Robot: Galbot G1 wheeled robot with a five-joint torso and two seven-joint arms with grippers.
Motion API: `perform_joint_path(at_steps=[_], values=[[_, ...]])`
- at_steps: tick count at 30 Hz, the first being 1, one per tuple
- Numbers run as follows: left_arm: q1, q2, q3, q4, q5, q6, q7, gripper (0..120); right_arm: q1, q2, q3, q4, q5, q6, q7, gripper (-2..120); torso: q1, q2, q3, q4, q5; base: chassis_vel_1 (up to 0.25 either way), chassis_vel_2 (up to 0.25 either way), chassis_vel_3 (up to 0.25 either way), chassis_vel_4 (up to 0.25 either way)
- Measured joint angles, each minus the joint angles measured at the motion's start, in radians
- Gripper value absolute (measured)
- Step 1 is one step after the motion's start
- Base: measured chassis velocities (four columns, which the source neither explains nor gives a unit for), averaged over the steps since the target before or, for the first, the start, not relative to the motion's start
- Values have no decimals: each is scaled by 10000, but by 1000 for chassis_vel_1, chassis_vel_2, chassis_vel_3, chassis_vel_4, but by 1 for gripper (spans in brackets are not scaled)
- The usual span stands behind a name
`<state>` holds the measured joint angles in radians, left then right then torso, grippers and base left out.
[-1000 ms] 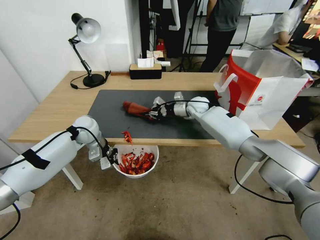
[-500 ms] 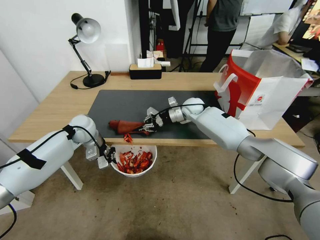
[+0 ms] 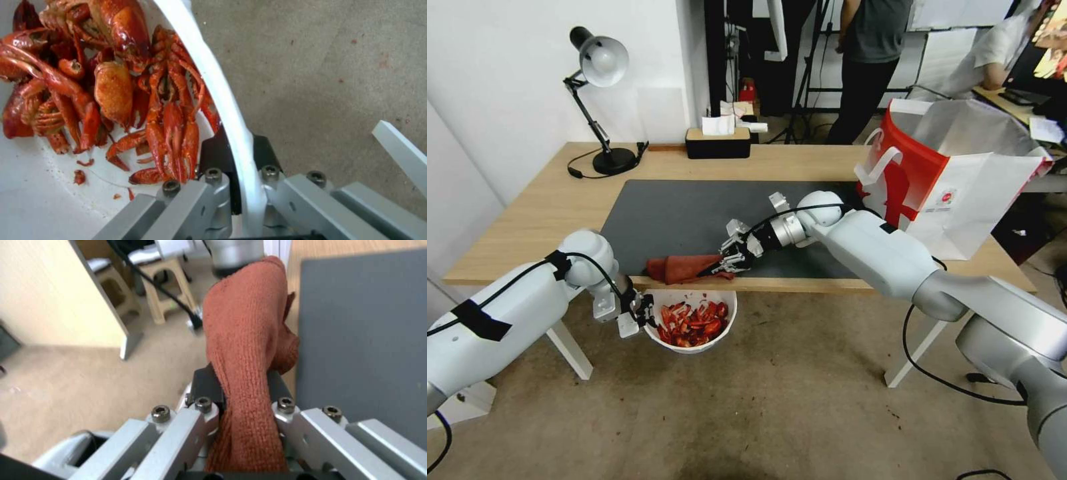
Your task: Sweep shrimp from table into container with towel, then put container into takeout bag.
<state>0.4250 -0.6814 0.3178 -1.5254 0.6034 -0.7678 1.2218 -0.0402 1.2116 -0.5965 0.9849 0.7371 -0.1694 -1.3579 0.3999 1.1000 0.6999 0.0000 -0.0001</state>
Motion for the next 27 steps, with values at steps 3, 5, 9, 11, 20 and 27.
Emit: perform_joint_path(at_steps=[3,5,9,11,20,27], values=[[40,29,-34,-12,0,3,0,0,-125,-41,258,97,401,-38,292,7,0,0,1,0,1,0,0,0,0],[59,46,-40,-34,2,5,0,0,-251,-106,515,264,711,12,854,7,0,0,1,1,1,0,0,0,0],[98,103,-41,-168,3,57,0,0,-726,-592,1116,1418,1613,624,3732,7,1,0,1,1,2,0,0,0,0],[110,126,-41,-230,4,92,-1,0,-895,-796,1222,1892,1759,828,4806,7,1,0,1,1,2,0,0,0,0],[175,247,-70,-490,-1,234,-4,0,-4041,-3694,2499,6539,612,111,14274,7,-1,0,2,-11,8,0,0,0,0],[240,301,-81,-552,17,268,-4,0,-5860,-4540,4199,7809,249,-694,17718,7,-1,1,0,3,2,0,0,0,0]])
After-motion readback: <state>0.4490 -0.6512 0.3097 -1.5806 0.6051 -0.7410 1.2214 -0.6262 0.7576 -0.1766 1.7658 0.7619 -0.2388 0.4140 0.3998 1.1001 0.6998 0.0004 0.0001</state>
